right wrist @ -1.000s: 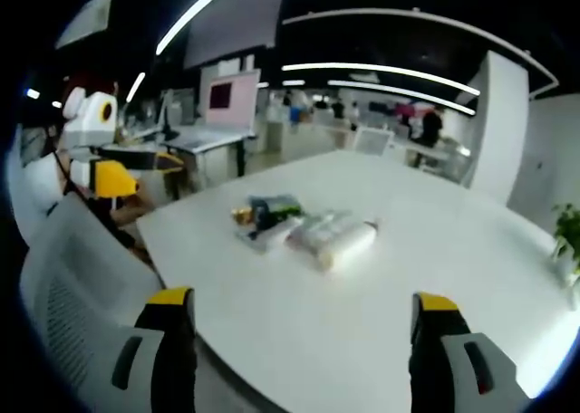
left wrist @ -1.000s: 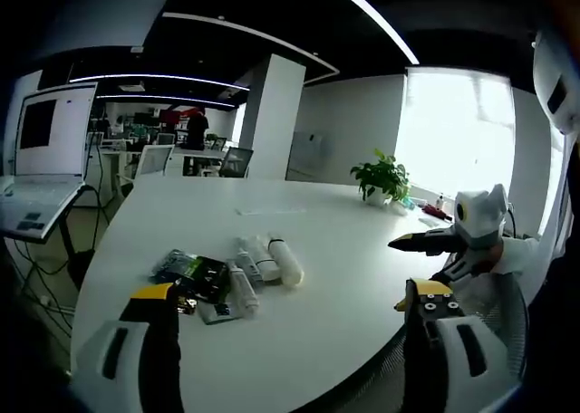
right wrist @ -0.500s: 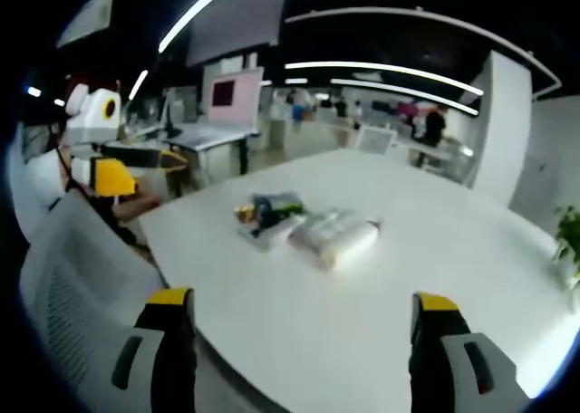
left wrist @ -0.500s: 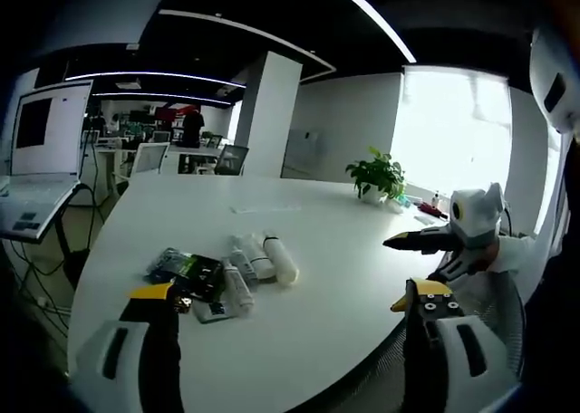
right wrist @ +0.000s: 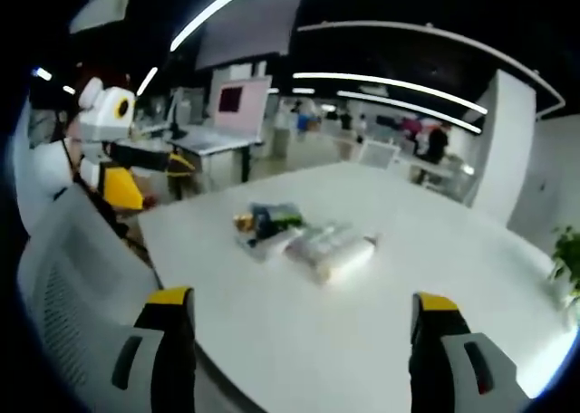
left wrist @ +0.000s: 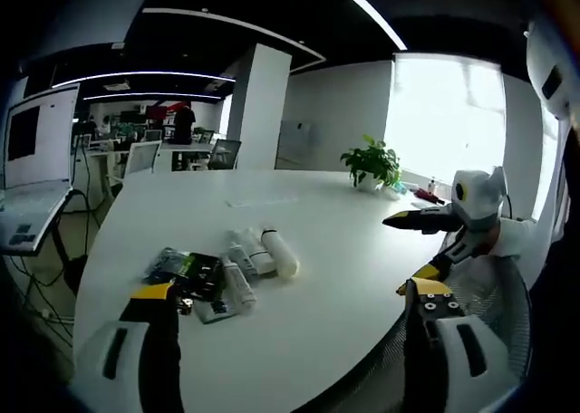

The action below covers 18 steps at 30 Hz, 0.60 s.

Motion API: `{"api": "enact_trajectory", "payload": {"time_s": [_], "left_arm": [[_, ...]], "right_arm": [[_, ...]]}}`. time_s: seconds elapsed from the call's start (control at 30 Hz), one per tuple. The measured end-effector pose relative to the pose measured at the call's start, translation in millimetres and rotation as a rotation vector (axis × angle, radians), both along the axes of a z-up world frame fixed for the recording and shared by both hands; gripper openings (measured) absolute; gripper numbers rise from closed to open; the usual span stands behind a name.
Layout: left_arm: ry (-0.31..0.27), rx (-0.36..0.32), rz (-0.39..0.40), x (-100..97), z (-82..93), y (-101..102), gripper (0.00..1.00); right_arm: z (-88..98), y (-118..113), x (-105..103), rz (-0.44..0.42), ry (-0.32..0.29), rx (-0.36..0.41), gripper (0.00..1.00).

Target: Arrange the skincare products in the storage area until every visible bottle or jar stands upright without overlapping.

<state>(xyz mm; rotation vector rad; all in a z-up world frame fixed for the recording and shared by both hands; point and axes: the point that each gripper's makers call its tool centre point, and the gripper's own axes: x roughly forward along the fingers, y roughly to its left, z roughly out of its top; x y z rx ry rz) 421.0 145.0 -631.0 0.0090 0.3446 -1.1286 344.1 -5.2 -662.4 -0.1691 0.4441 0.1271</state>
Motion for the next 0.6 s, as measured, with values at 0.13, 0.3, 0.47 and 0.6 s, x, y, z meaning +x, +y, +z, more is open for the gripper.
{"api": "enact_trajectory", "payload": {"time_s": [0.13,0.3,0.47,0.6], "left_arm": [[-0.012,0.011,-0.017,3.9,2.4,-1,0.99],[-0.029,0.030,-0.041,9.0,4.2,-5,0.99],[-0.054,0.034,-0.059,14.3,7.2,-11,0.99],[-0.037,0.039,-0.075,16.6,4.9,-16,0.99]], "right_arm": [[1.9,1,2,0.007,0.005,0.006,1.00],[8.9,-5,6,0.019,0.002,-0.012,1.00],[12.6,-10,8,0.033,0.010,-0.023,1.00],[14.0,-15,10,0.041,0.024,-0.040,1.00]]}}
